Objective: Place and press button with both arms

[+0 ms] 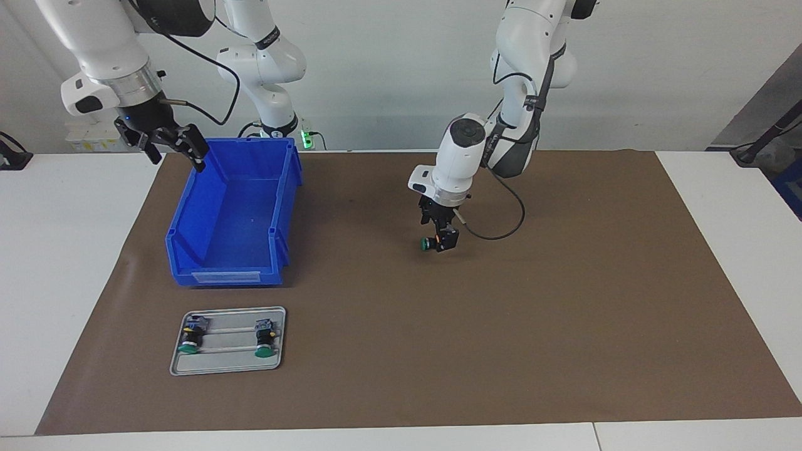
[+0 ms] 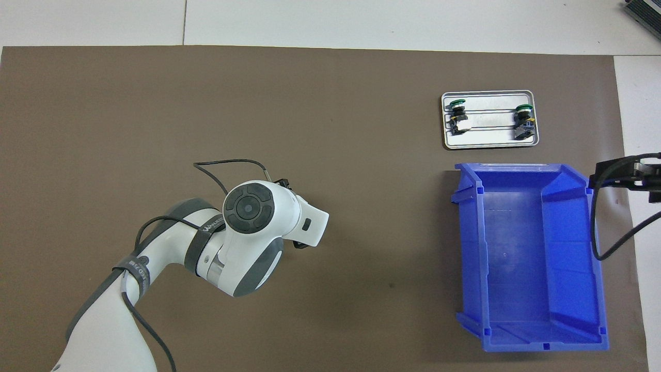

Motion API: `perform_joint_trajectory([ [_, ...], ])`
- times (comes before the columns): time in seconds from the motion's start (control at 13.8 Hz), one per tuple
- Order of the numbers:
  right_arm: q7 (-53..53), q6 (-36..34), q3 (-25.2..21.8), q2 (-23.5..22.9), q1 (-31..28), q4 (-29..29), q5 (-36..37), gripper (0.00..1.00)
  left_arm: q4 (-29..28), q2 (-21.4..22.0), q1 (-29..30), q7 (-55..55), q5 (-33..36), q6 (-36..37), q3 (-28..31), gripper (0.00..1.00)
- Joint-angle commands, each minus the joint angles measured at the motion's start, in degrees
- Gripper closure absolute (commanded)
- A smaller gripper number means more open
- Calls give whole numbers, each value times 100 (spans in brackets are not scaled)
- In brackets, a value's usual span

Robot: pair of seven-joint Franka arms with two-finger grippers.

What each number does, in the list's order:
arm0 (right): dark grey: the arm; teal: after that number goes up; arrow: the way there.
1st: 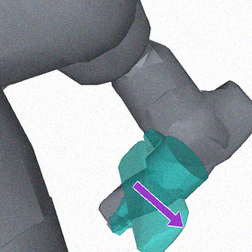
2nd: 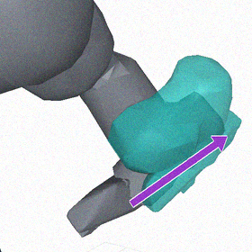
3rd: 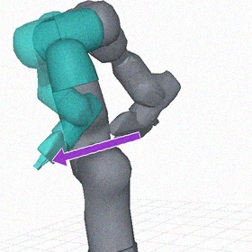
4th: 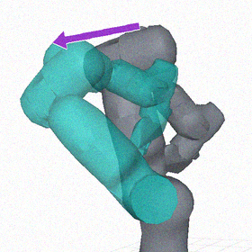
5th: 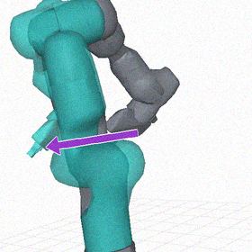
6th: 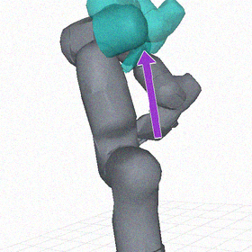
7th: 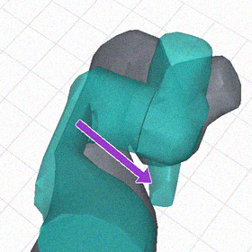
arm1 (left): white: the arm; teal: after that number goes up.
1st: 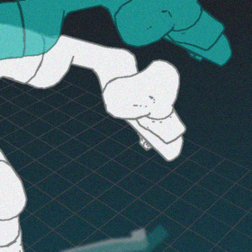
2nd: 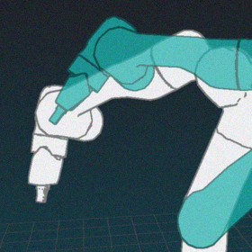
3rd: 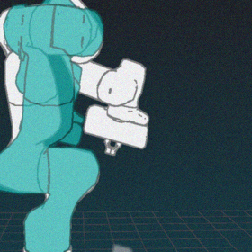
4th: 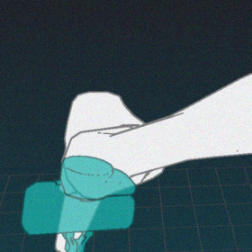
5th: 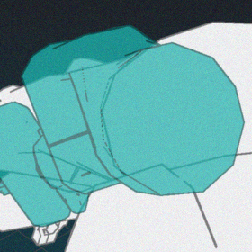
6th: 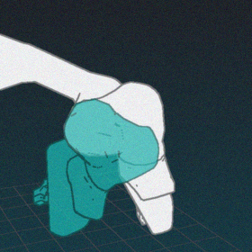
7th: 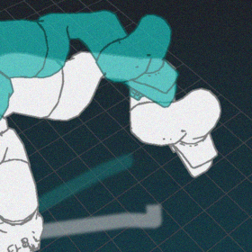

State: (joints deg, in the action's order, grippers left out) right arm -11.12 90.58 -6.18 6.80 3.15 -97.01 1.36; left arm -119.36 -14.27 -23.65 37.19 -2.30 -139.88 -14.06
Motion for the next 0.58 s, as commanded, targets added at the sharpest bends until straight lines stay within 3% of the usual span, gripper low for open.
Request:
perform_joint_trajectory([
  [0.0,180,-278,82,-145,-130,289,-31,0,79,-111,-166,34,-78,-40,105,0],
  [0.51,313,-243,196,-74,-262,121,-39,0,53,-260,-324,-36,-78,-66,105,0],
])
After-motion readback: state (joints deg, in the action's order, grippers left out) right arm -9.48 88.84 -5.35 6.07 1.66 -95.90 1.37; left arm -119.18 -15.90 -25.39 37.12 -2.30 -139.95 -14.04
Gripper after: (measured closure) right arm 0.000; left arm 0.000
